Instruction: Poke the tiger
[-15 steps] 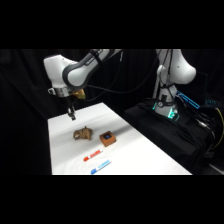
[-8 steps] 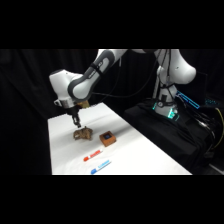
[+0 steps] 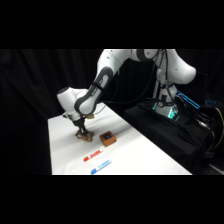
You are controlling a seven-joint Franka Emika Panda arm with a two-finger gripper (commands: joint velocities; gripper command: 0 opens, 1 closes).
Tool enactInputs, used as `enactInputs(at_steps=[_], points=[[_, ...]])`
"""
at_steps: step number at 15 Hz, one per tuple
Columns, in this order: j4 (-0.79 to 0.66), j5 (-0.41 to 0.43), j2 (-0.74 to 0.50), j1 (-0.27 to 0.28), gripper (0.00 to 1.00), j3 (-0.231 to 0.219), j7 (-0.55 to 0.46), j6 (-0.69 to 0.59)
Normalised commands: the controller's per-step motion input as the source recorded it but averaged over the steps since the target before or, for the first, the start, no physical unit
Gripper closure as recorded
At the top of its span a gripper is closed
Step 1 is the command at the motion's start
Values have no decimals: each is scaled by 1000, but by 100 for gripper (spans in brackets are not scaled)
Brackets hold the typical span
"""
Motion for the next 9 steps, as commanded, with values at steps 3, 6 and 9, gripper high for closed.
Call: enactInputs(at_steps=[3,6,9], points=[[15,117,96,-76,94,65,-70,43],[-227,97,-311,-81,96,33,-95,-63],[-378,86,-613,-71,94,10,-122,-204]])
